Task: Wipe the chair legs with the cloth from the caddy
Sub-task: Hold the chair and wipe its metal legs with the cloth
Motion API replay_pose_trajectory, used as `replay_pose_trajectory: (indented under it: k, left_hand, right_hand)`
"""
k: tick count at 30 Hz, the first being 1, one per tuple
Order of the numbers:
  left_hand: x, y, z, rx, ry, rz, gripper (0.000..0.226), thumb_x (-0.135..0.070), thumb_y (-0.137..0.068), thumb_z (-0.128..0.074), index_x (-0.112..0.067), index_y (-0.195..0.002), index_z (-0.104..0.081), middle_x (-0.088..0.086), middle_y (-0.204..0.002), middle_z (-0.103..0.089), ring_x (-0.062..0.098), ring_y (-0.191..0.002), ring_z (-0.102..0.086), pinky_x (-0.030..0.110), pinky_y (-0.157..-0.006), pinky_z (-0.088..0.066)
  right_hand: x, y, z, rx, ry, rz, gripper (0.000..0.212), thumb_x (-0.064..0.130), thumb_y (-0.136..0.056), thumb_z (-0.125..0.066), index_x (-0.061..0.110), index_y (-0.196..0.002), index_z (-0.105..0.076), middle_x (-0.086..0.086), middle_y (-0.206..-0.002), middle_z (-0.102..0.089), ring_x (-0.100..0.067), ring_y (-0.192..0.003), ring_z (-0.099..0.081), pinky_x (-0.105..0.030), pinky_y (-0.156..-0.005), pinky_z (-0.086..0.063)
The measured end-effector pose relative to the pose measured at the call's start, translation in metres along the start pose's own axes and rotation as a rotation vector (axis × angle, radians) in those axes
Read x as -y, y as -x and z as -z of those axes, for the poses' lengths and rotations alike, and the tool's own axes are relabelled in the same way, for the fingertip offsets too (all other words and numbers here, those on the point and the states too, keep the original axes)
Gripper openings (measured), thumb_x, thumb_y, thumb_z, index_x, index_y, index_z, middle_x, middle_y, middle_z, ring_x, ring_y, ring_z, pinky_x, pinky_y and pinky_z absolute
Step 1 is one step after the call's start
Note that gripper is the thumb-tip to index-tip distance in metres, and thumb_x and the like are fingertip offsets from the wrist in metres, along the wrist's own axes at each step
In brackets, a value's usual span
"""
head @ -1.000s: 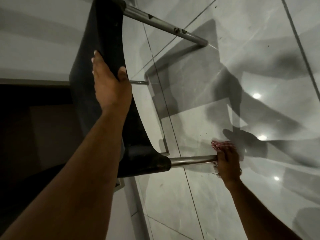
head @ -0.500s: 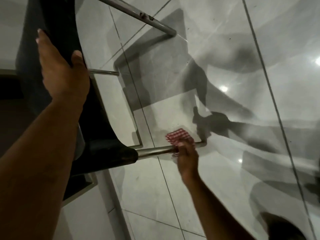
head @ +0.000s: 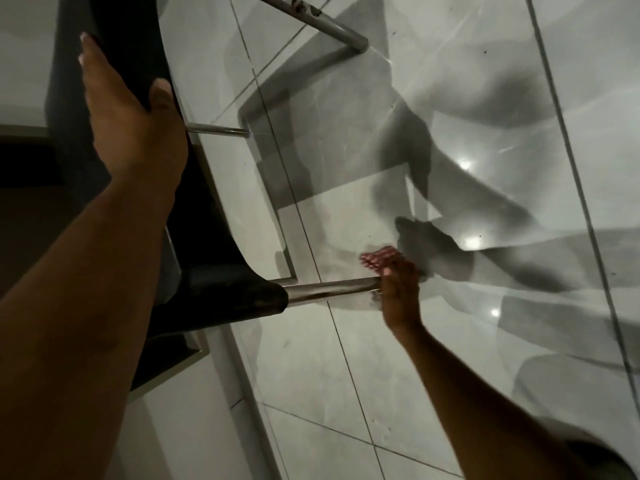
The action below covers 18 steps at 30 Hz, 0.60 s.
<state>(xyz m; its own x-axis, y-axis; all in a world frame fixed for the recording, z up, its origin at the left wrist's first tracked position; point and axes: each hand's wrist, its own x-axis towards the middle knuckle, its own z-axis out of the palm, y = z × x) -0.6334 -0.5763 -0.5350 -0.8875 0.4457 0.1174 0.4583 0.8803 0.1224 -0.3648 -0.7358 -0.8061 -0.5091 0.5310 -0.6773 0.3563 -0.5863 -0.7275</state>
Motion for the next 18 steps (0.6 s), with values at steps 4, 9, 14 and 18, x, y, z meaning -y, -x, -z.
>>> replay_pose_trajectory:
  k: [4,9,14,18]
  left_hand:
    - [0.001,-0.002,-0.001,-0.005,0.018,0.093,0.09,-0.074,-0.065,-0.043,-0.036,-0.146,-0.032,-0.006,-0.147,-0.048,0.017,-0.133,-0.05,0.04,-0.107,-0.047]
    - [-0.002,0.0,-0.003,-0.055,-0.052,-0.064,0.076,-0.054,-0.083,-0.048,-0.033,-0.152,-0.022,-0.003,-0.154,-0.041,0.02,-0.14,-0.044,0.045,-0.111,-0.044]
    - [0.001,-0.002,-0.003,-0.031,-0.028,0.005,0.078,-0.061,-0.079,-0.046,-0.03,-0.148,-0.029,-0.003,-0.15,-0.045,0.02,-0.137,-0.046,0.042,-0.11,-0.045]
    - [0.001,0.001,-0.003,-0.007,-0.041,0.09,0.076,-0.064,-0.082,-0.045,-0.029,-0.148,-0.031,-0.002,-0.149,-0.045,0.019,-0.135,-0.047,0.039,-0.109,-0.045]
  right_hand:
    - [-0.038,-0.03,0.021,0.16,0.08,-0.108,0.037,0.01,-0.106,-0.04,0.005,-0.139,-0.056,-0.018,-0.15,-0.05,-0.035,-0.146,-0.036,-0.052,-0.125,-0.017]
    - [-0.029,-0.039,0.022,0.054,-0.098,-0.168,0.029,0.009,-0.103,-0.048,0.009,-0.121,-0.071,-0.008,-0.133,-0.065,-0.026,-0.133,-0.053,-0.049,-0.122,-0.03]
    - [-0.021,-0.029,0.02,-0.005,-0.129,-0.317,0.03,0.013,-0.101,-0.046,0.008,-0.121,-0.068,-0.015,-0.131,-0.067,-0.025,-0.126,-0.061,-0.041,-0.114,-0.043]
    - [0.029,-0.001,-0.002,-0.003,-0.273,-0.228,0.028,0.003,-0.101,-0.046,-0.001,-0.105,-0.074,-0.024,-0.113,-0.074,-0.03,-0.113,-0.069,-0.044,-0.11,-0.048]
